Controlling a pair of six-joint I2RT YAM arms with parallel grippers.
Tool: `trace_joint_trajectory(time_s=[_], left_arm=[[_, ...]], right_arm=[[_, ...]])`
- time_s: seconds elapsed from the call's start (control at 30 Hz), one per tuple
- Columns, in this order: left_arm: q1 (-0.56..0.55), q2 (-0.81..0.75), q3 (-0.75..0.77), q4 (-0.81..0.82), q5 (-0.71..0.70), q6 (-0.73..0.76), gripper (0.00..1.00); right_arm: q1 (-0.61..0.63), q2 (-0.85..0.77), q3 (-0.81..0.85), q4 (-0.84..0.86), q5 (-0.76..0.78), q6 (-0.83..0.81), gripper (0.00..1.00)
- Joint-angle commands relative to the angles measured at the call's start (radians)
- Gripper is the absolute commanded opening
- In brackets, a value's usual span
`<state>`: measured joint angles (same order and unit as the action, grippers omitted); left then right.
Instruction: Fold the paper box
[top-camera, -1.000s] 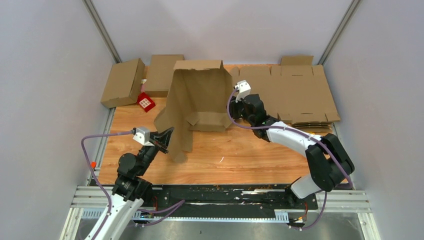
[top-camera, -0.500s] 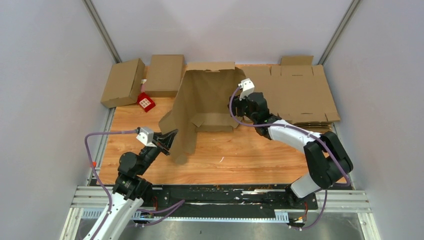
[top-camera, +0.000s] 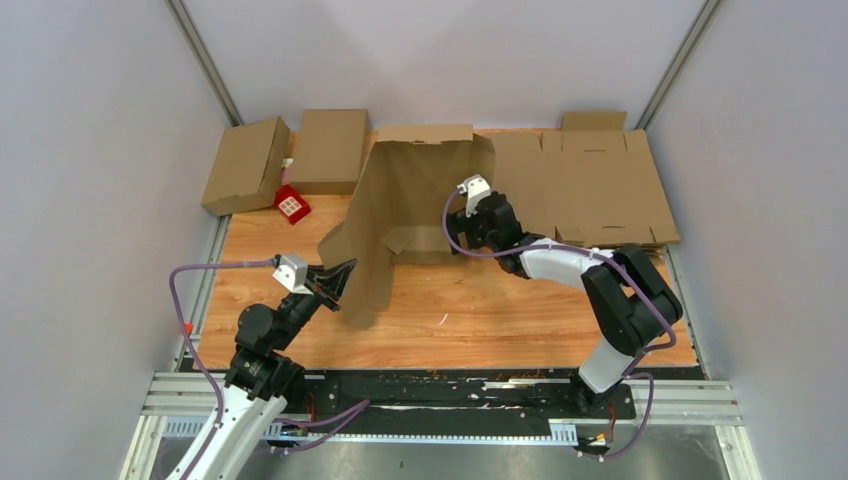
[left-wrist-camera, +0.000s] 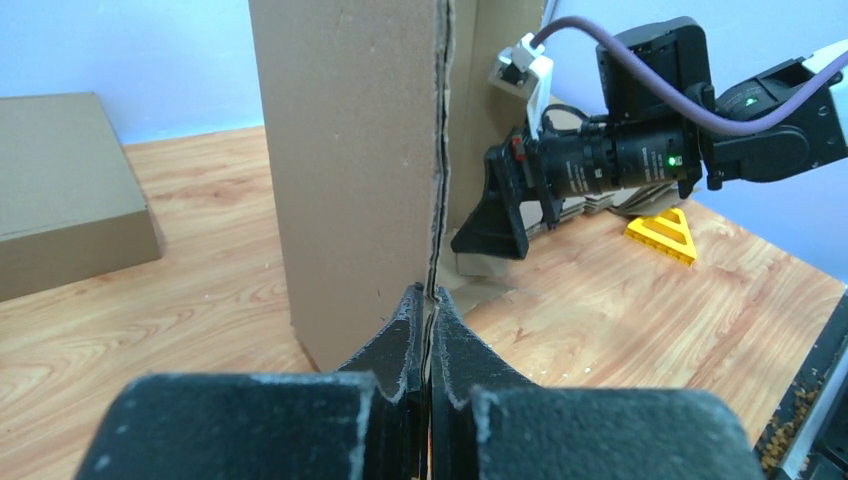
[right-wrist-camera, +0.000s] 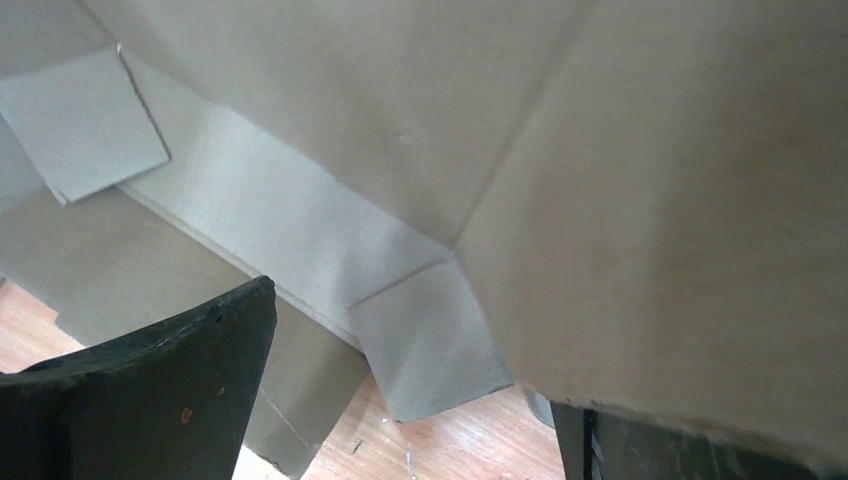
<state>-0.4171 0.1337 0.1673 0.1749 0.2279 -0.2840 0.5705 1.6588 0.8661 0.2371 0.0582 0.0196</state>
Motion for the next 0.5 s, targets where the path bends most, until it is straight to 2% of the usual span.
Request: trace_joint_trajectory(time_s=[0.0, 0.1, 0.47], left_arm=[[0.000, -0.008, 0.035, 0.008, 0.008, 0.011, 0.00], [0.000, -0.015, 0.036, -0.002, -0.007, 0.012, 0.00], [0.000, -0.028, 0.032, -0.009, -0.011, 0.012, 0.01]], right_arm=[[0.050, 0.028, 0.055, -0.021, 0.039, -0.117, 1.00], [0.056, 0.043, 0.064, -0.030, 0.010, -0.152, 1.00], [0.144, 0.115, 0.127, -0.123, 0.091, -0.242, 1.00]])
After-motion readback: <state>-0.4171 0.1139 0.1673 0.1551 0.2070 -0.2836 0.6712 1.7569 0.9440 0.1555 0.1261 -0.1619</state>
